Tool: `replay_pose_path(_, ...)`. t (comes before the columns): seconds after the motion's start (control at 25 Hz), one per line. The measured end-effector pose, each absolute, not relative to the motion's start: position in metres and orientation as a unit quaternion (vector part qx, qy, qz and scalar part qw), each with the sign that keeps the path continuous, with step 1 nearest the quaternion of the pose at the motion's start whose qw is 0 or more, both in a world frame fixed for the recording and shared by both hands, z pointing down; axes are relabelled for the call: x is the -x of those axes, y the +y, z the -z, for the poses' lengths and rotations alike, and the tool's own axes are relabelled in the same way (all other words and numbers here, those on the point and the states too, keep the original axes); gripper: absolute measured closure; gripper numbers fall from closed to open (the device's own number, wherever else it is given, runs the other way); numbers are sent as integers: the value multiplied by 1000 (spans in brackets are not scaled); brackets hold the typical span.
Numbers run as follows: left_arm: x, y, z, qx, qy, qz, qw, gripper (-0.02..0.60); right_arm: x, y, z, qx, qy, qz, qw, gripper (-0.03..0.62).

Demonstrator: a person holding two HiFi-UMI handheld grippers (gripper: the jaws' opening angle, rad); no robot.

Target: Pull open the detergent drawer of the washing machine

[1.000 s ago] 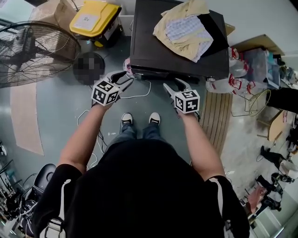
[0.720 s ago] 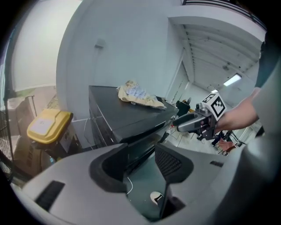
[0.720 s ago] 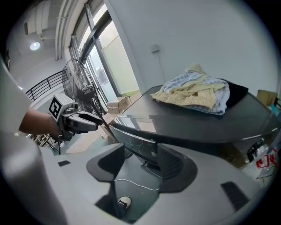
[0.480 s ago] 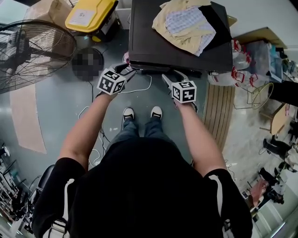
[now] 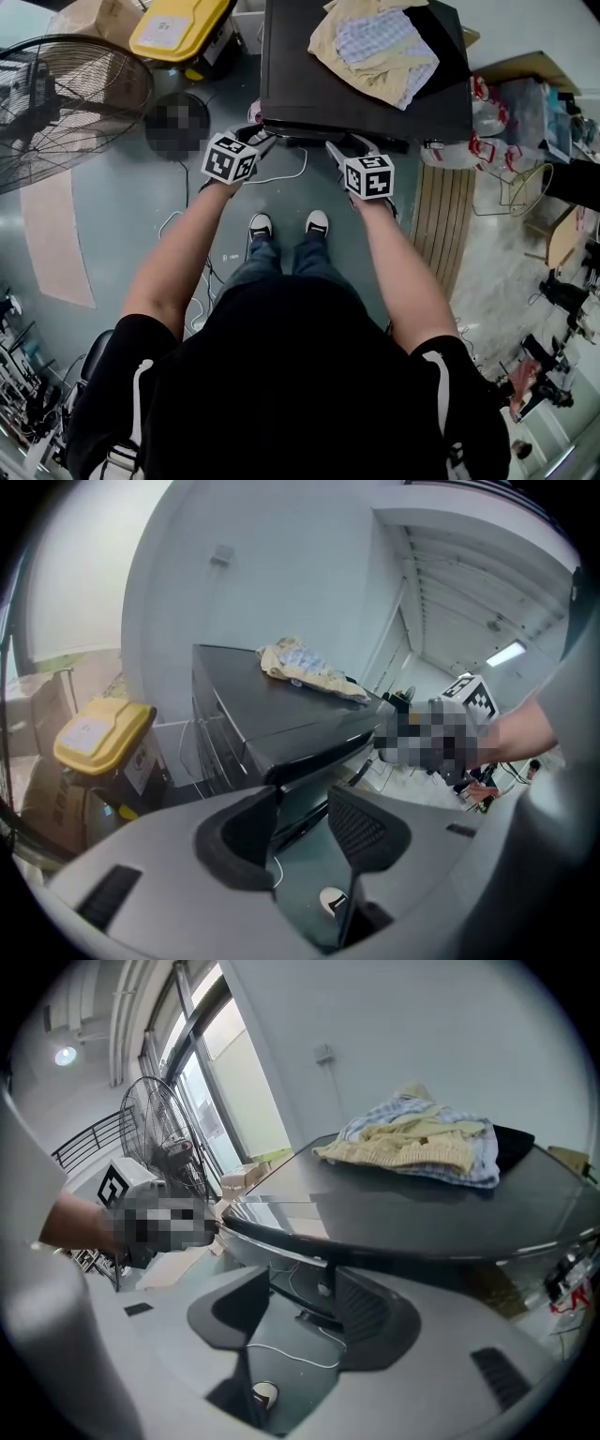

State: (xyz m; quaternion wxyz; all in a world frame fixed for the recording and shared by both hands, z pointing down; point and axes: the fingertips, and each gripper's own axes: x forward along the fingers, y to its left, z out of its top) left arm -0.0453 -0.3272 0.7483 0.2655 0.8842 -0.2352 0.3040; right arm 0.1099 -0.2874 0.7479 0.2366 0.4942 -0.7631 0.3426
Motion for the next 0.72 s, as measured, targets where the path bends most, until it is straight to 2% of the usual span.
replay_pose_path(0.16,44,-330,-751,-884,-235,-306,265,409,-111,-290,-749,-499,-761,-338,240,399)
replay_pose_path(0.28,43,-331,-753,-883,-237,-309,262,414,-113,-291,-750,-504,-760,-327,249,439)
replay_pose_path(0.48,44,-334,-756,-882,-245,-308,259,446,-115,-293,-752,-505,-759,-318,261,457)
replay_pose_path(0.72,43,-334,-756,-882,-253,-309,252,449,-116,-293,-753,-510,-757,-312,264,459)
